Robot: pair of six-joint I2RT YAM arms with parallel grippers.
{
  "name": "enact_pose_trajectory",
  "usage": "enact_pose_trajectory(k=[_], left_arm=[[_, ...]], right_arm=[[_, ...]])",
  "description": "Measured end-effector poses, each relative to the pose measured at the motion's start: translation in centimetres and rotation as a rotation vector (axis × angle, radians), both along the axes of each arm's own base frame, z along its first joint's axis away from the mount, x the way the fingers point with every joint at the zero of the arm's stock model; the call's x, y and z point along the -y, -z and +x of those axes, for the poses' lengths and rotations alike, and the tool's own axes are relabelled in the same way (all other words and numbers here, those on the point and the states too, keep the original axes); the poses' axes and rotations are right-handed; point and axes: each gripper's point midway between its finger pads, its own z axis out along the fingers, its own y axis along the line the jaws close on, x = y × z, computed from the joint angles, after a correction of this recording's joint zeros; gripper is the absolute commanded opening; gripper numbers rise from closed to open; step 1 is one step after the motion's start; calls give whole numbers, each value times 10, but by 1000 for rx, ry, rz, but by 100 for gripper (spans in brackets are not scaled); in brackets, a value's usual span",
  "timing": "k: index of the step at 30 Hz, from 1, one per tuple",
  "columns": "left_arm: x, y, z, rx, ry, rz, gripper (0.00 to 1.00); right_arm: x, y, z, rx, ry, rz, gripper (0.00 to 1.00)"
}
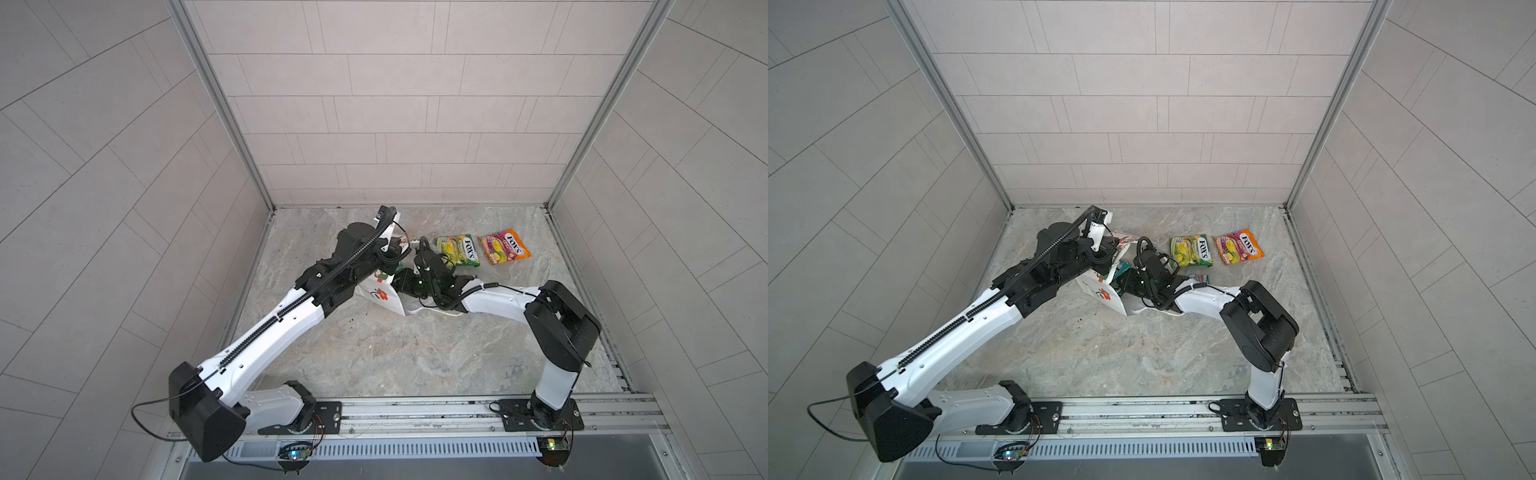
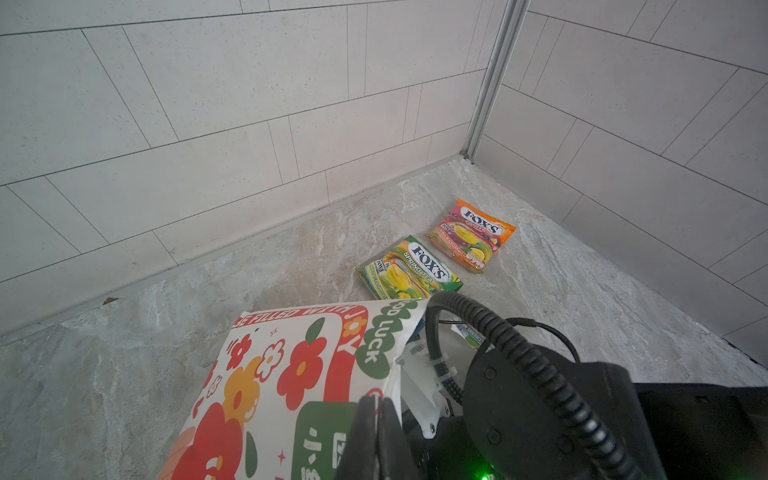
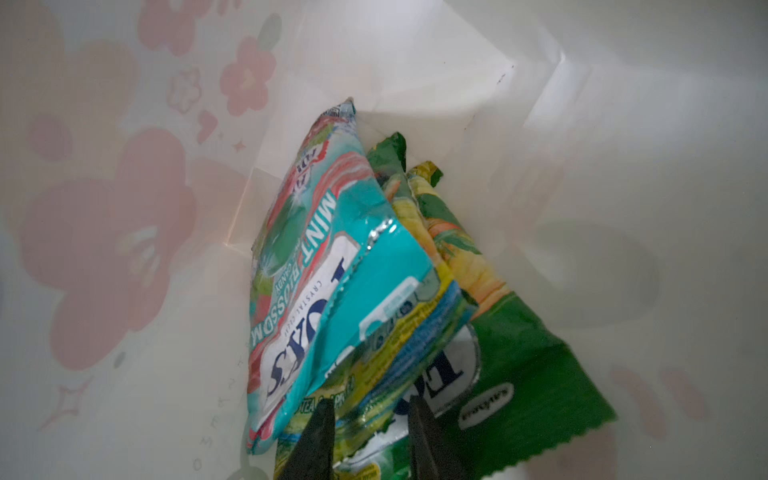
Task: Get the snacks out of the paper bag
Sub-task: 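Reach into the bag and grasp the green Spring Tea packet with the right gripper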
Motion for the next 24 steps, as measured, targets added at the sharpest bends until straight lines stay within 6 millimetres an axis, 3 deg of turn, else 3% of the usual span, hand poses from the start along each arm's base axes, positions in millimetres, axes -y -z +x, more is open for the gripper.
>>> enact_pose_trajectory(k=[4, 17, 20, 24], left_arm=[[1, 0, -1, 1, 4, 0, 0], [2, 1, -1, 5, 7, 9, 0], [1, 1, -1, 8, 4, 13, 0], [0, 1, 0, 13, -5, 23, 0]], right_arm=[[-4, 0, 4, 3, 4, 7, 26], [-12, 16, 12, -25, 17, 14, 30], [-15, 18, 15, -27, 16, 14, 24], [-16, 17, 15, -18, 3, -7, 8]])
